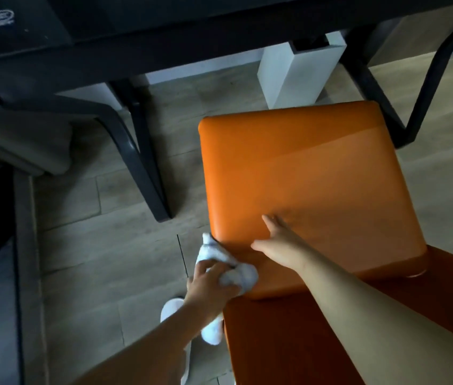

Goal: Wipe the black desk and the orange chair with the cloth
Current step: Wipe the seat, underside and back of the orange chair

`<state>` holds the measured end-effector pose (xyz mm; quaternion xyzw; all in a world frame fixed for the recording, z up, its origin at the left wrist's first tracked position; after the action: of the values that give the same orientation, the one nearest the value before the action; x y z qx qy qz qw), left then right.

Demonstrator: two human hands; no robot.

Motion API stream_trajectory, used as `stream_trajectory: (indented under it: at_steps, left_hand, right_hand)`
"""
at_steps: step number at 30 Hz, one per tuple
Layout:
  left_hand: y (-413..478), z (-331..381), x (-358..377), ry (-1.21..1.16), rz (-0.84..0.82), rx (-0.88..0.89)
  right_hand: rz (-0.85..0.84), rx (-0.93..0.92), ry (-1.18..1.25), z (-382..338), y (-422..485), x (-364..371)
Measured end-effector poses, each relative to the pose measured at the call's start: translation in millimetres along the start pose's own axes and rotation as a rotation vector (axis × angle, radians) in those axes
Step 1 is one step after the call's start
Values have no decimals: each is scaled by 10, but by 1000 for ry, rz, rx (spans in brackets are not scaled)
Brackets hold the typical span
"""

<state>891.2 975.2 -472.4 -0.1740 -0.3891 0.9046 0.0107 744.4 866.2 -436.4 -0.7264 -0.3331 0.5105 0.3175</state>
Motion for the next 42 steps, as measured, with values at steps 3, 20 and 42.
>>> stream_trajectory:
  at_steps: [3,20,42]
  left_hand:
    - [-168,99,-32,-125,-70,-58]
    - [-1394,681,-99,-154,-78,-114]
    - [-3205,1085,-120,-796,-35,65]
  right_hand:
    - [-46,18,30,153,-211,87]
    - [-61,-17,-51,279,-1157,265]
    - [227,-224,293,88,-2848,-138]
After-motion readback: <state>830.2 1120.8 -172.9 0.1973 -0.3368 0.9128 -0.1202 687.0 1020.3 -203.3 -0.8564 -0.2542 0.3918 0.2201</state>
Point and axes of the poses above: each hand's wrist, its own y-axis towards the middle knuckle, its own x-axis out of the palm, z = x × y, the point moved 5 cm from there along y, towards the middle knuckle, and after that the axes turned 12 degrees about -y, right-handed, at the moved point
